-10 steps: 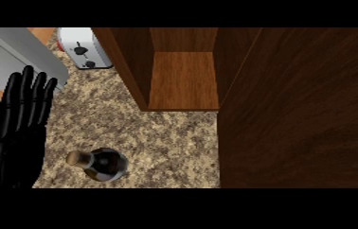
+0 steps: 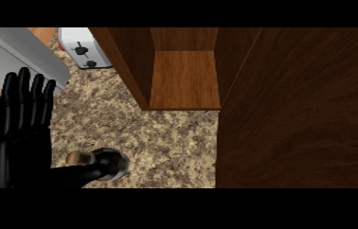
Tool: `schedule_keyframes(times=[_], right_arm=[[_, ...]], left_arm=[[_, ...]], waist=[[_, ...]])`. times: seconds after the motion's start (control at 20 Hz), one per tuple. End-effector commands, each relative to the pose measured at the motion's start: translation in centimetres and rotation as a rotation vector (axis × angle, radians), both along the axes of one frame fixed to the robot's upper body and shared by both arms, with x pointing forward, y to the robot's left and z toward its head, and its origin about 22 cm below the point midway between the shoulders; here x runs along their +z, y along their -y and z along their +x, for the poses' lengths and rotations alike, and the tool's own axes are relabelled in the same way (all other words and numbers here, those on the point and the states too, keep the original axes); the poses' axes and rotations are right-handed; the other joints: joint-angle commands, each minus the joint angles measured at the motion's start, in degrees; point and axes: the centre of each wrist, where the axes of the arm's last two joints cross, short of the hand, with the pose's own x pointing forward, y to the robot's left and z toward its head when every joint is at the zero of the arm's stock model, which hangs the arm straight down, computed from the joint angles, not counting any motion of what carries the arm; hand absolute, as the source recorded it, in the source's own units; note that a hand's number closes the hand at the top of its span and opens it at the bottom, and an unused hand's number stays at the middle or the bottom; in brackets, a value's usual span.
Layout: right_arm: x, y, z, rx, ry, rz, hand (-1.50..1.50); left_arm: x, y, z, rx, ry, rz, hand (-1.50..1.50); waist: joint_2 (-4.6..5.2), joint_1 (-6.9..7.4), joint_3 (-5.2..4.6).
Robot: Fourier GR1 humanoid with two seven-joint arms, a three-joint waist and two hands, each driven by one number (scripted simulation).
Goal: Pick up the wine, place it into the cabinet and close the cabinet
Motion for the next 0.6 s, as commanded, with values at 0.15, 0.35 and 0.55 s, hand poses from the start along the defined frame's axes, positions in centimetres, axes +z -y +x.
schedule_keyframes(times=[0.15, 0.35, 0.55], right_arm=[[2.3, 0.8, -1.9, 0.104, -0.068, -0.001, -1.5], [2.7, 1.0, -2.8, 0.117, -0.075, 0.021, -1.5], [1.8, 0.0, -1.7, 0.112, -0.099, 0.023, -1.5]], left_arm=[[1.9, 4.1, -0.7, -0.002, -0.055, -0.166, -1.5], [2.4, 4.4, -1.1, 0.006, -0.041, -0.17, -1.5], [2.3, 5.6, -1.7, 0.002, -0.052, -0.18, -1.5]], waist=[[0.06, 0.11, 0.11], [0.08, 0.25, 0.11], [0.1, 0.4, 0.11]])
